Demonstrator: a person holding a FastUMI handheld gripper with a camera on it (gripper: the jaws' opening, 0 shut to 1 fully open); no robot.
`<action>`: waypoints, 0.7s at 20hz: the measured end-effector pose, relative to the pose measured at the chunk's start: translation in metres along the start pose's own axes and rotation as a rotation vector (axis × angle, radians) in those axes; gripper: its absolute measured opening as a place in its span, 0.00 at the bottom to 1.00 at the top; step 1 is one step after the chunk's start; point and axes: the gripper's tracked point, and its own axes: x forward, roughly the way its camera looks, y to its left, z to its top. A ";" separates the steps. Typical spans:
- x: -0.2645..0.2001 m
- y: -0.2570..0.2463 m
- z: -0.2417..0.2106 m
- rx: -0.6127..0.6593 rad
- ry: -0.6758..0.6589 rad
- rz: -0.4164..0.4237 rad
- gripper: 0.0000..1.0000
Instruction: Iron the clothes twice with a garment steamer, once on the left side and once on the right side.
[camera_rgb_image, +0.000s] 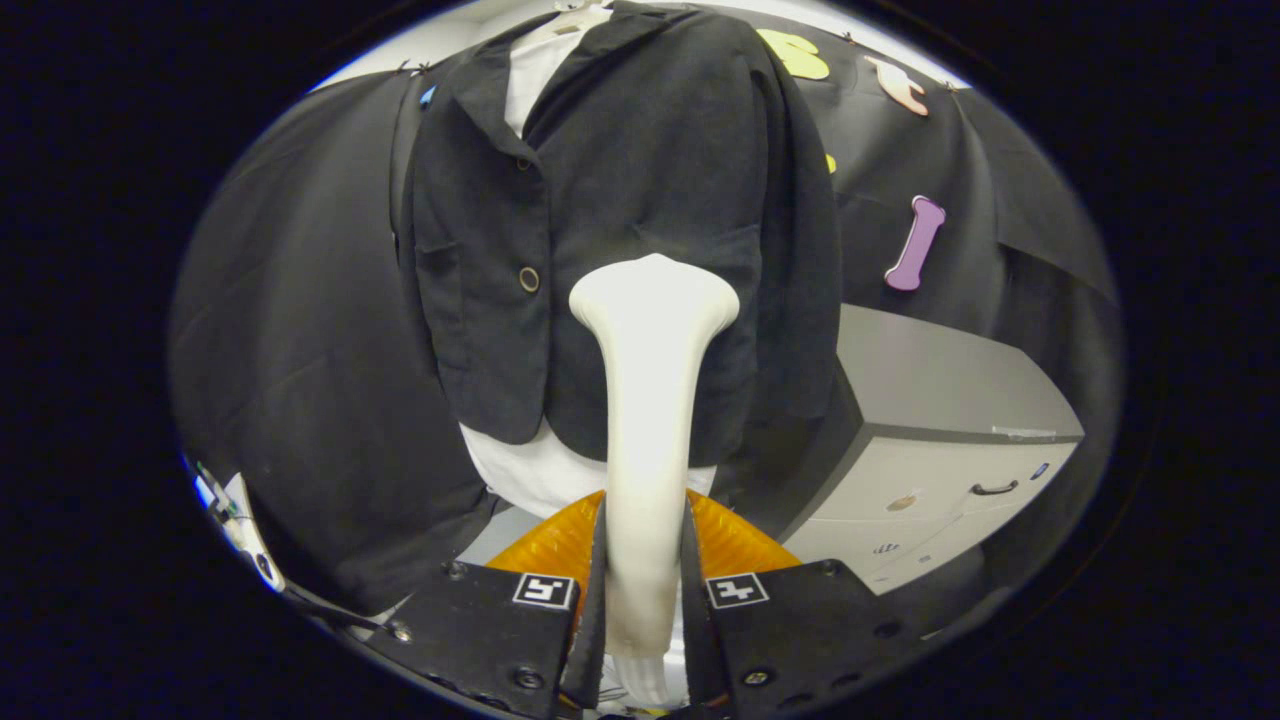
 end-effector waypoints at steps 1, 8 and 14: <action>0.003 0.001 -0.004 -0.001 0.010 0.000 0.35; 0.020 0.001 -0.031 -0.009 0.064 0.005 0.35; 0.009 0.000 -0.026 0.014 0.064 0.001 0.35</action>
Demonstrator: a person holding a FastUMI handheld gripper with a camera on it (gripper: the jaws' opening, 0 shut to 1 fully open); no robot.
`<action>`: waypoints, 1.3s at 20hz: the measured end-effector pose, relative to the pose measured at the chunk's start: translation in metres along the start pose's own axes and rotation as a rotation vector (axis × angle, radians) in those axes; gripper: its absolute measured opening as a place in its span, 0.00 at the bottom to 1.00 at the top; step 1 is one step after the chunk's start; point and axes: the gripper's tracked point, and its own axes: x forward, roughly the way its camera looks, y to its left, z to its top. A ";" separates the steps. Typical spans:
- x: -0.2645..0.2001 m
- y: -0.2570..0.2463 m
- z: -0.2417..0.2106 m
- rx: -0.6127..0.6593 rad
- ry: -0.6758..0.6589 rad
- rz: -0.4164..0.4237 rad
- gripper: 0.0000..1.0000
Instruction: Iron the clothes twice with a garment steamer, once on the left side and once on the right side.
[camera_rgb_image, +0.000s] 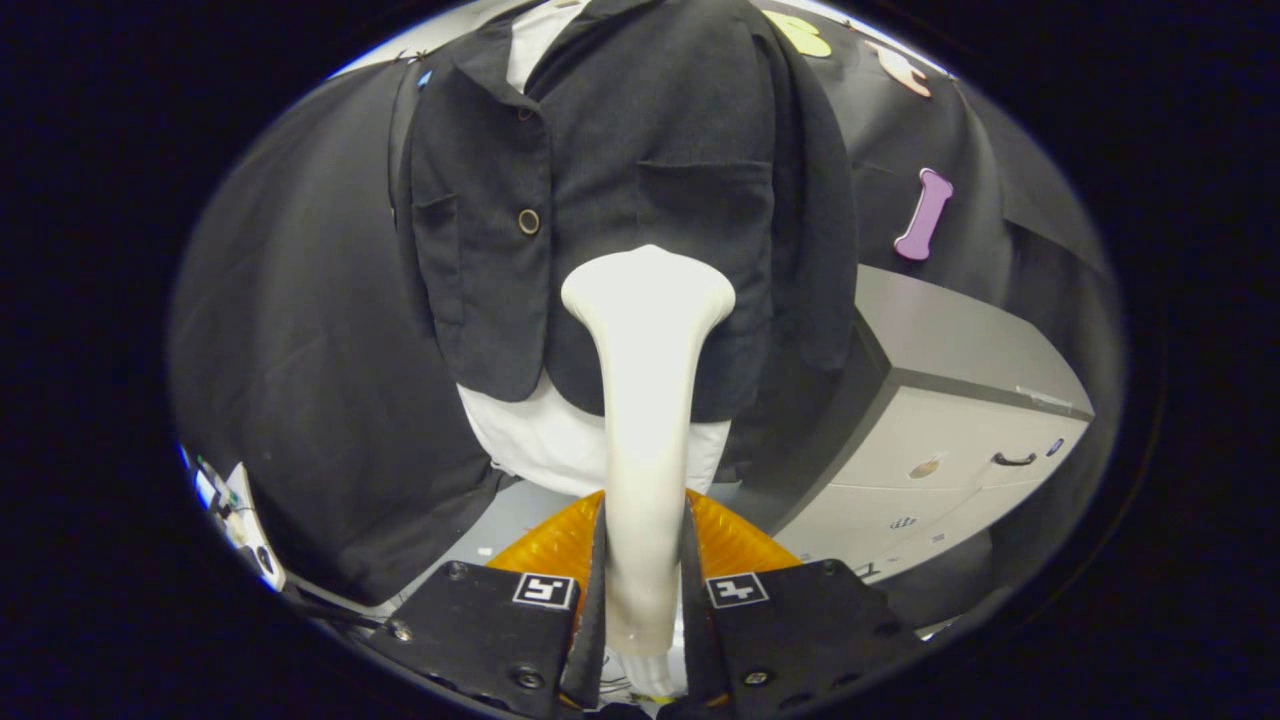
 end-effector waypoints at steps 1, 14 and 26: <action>-0.006 0.000 0.005 0.005 -0.010 -0.002 0.35; -0.125 0.068 0.144 -0.016 -0.330 0.080 0.35; -0.157 0.172 0.261 -0.100 -0.516 0.165 0.35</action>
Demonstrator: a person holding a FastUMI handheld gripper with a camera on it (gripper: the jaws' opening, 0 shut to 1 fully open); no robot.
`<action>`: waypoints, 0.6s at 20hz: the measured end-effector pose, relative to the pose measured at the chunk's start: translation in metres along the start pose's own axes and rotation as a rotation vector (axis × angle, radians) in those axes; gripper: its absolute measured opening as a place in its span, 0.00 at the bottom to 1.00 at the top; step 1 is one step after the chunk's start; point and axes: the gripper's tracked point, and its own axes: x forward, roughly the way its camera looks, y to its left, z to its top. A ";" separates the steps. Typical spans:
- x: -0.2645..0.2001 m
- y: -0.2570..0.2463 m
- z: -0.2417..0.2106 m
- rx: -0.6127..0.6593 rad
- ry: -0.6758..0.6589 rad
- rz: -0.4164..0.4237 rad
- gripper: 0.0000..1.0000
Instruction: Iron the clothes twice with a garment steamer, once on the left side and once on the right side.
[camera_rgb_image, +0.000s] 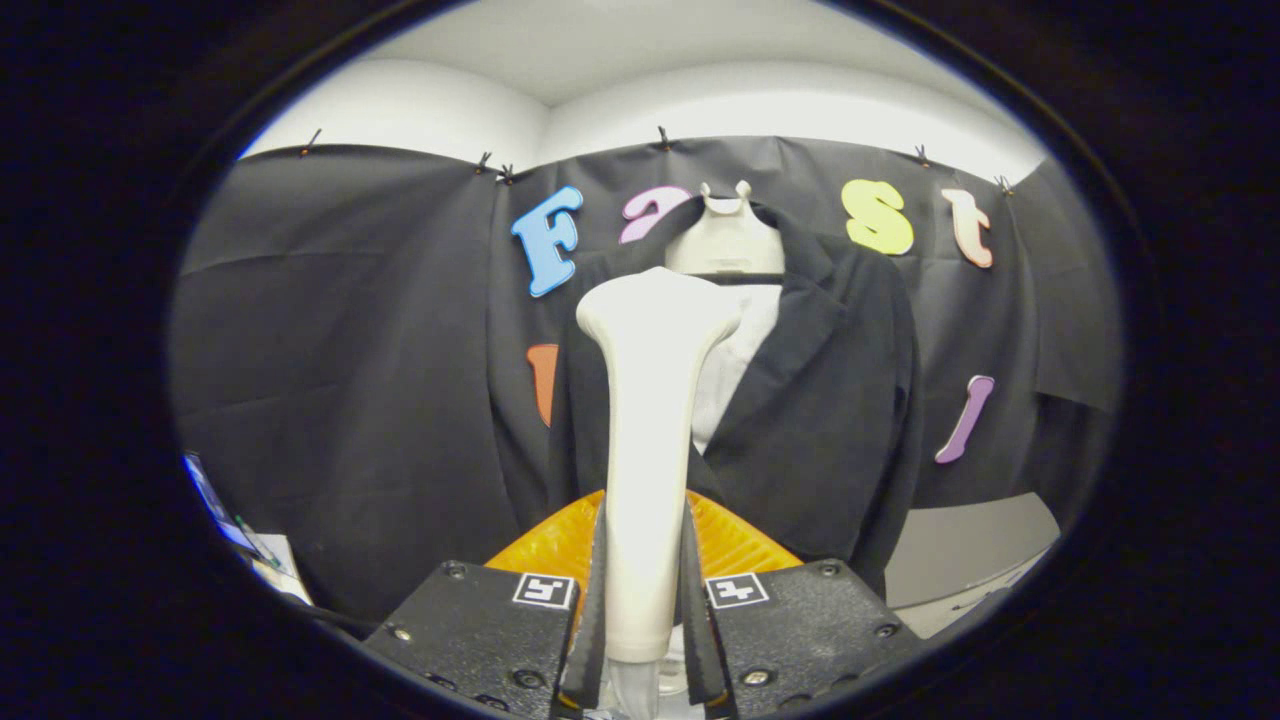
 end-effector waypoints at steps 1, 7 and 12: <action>0.006 0.006 0.005 -0.007 -0.007 0.006 0.35; 0.040 0.033 0.018 -0.034 -0.014 0.019 0.35; 0.070 0.039 0.009 -0.053 0.018 0.017 0.35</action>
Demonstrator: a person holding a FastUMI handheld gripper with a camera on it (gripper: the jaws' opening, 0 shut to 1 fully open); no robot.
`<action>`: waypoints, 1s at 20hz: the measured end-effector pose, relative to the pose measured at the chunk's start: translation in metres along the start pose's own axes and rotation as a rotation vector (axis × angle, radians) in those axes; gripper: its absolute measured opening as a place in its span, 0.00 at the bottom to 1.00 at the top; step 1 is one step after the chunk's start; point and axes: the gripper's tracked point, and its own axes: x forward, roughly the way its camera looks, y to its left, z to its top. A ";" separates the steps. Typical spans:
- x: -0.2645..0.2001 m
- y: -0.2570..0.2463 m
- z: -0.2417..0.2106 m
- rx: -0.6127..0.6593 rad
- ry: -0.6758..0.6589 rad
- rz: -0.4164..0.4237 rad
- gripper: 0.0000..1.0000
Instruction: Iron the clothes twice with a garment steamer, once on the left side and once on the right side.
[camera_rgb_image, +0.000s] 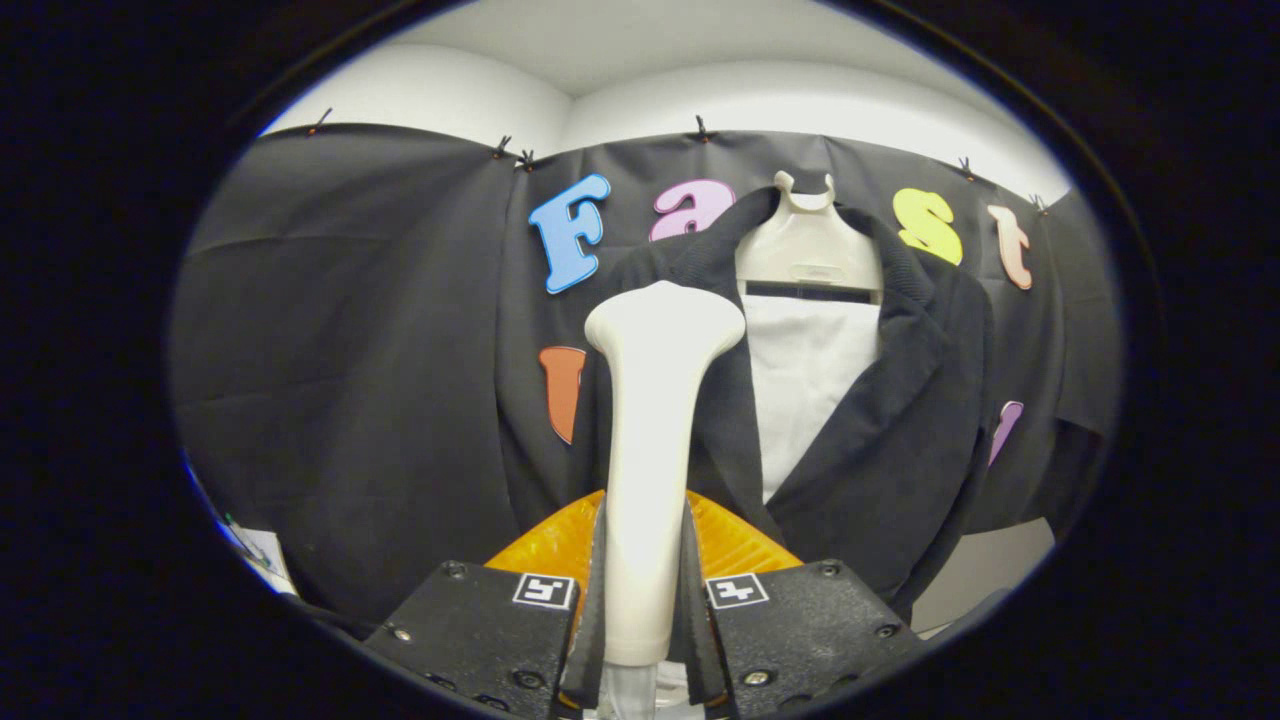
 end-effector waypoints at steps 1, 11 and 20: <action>0.004 0.000 -0.003 -0.004 0.009 -0.001 0.35; 0.012 -0.003 -0.037 -0.018 0.065 0.000 0.35; 0.004 -0.004 -0.069 -0.024 0.118 -0.001 0.35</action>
